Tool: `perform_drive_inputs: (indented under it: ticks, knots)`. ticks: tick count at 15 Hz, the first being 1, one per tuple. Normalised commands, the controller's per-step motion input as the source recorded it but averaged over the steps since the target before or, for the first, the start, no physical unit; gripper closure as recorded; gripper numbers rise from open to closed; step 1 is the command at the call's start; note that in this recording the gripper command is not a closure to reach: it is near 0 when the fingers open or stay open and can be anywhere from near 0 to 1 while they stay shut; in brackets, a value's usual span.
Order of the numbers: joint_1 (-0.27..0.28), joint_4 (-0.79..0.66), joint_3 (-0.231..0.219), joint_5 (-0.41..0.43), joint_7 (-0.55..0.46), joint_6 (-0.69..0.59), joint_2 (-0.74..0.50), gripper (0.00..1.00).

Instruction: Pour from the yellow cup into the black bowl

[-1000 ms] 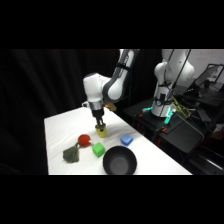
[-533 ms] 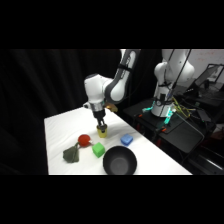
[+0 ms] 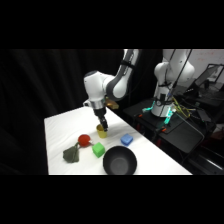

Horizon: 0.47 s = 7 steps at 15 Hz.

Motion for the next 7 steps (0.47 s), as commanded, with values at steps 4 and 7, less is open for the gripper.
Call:
perform_drive_inputs:
  ticks: [4,7]
  knots:
    - [0.064,-0.01,-0.059,-0.202,0.16,-0.61,-0.69,0.00]
    - [0.062,0.01,0.000,-0.187,0.19,-0.51,-0.62,0.00]
